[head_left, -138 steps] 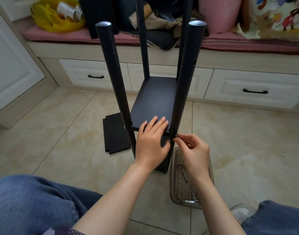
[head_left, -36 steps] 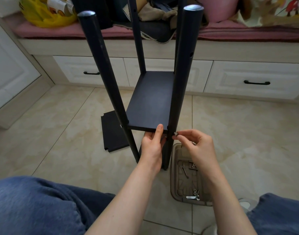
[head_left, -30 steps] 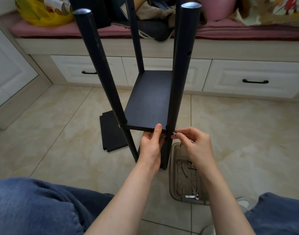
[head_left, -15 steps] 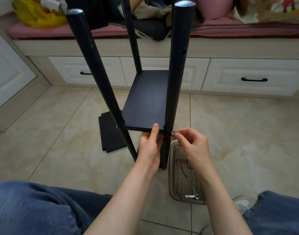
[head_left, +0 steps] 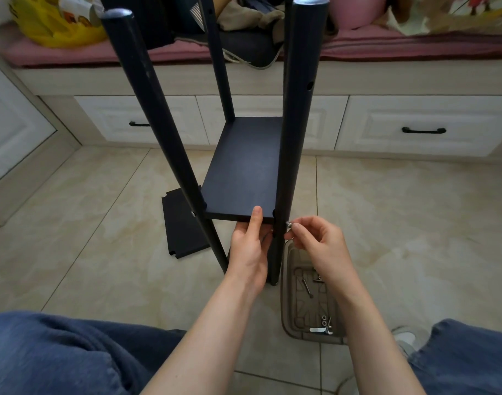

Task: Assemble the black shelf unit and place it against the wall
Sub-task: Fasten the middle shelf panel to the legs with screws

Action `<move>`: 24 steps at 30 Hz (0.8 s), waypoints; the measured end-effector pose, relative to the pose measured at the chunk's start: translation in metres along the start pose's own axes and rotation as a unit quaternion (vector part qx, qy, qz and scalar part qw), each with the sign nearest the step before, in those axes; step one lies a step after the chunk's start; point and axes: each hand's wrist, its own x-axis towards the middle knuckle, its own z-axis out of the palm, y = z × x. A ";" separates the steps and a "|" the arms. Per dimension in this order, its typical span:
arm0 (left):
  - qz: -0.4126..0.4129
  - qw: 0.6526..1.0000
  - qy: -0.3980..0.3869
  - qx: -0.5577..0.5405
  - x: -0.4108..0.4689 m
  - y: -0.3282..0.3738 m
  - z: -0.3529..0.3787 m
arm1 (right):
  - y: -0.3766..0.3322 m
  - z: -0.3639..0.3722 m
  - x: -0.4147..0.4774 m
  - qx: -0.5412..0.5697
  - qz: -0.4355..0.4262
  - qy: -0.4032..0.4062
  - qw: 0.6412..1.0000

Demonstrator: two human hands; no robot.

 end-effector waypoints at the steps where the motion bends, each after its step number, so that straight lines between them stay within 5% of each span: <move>1: 0.001 1.000 -0.002 0.002 0.000 0.000 0.000 | 0.000 0.000 0.000 0.003 0.000 0.000 1.000; 24: 0.023 0.998 -0.047 0.033 0.001 -0.003 -0.005 | 0.004 0.002 -0.002 0.038 0.013 0.005 0.999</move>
